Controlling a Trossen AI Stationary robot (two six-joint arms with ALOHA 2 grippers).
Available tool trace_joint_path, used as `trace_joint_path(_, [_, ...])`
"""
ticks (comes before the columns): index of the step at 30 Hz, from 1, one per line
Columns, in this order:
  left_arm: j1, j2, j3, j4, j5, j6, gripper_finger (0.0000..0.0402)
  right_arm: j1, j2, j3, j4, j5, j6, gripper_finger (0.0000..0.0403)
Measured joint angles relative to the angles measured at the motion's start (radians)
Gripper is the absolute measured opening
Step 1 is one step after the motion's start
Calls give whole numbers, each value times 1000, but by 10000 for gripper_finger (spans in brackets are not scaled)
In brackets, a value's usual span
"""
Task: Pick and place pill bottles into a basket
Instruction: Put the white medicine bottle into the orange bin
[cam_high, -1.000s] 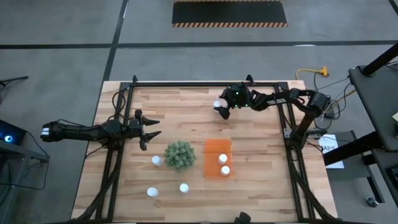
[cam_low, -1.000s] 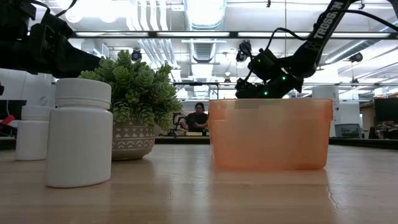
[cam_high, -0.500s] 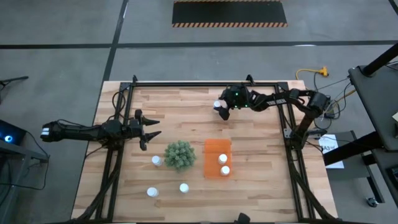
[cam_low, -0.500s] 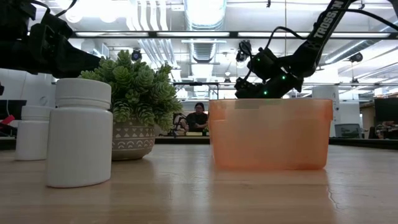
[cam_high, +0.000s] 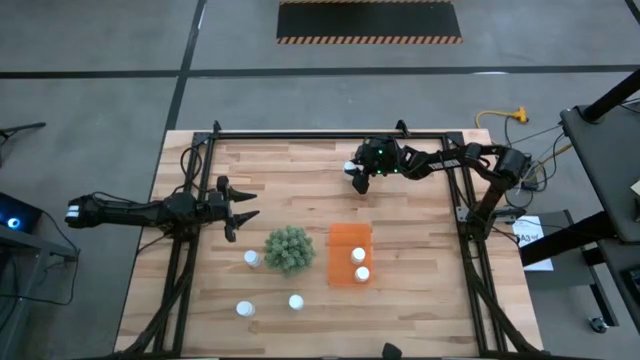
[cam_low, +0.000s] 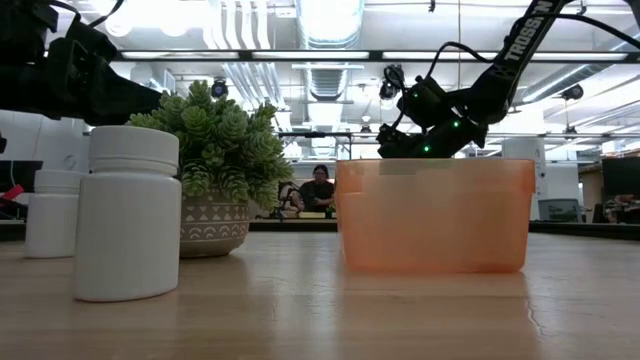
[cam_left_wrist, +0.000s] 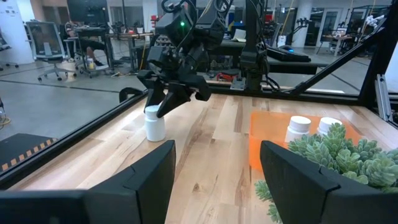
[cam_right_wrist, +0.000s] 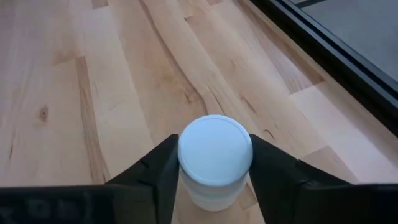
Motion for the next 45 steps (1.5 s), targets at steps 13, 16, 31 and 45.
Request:
trace_joint_path(13, [0, 0, 0, 0, 0, 0, 218, 7, -22, 0, -10, -6, 4, 145])
trace_joint_path(16, [0, 0, 0, 0, 0, 0, 218, 17, -56, 0, -28, -9, 4, 145])
trace_joint_path(31, [0, 0, 0, 0, 0, 0, 218, 139, -358, -1, -360, -9, -3, 145])
trace_joint_path(45, [0, 0, 0, 0, 0, 0, 218, 334, -483, 0, -500, -46, -58, 145])
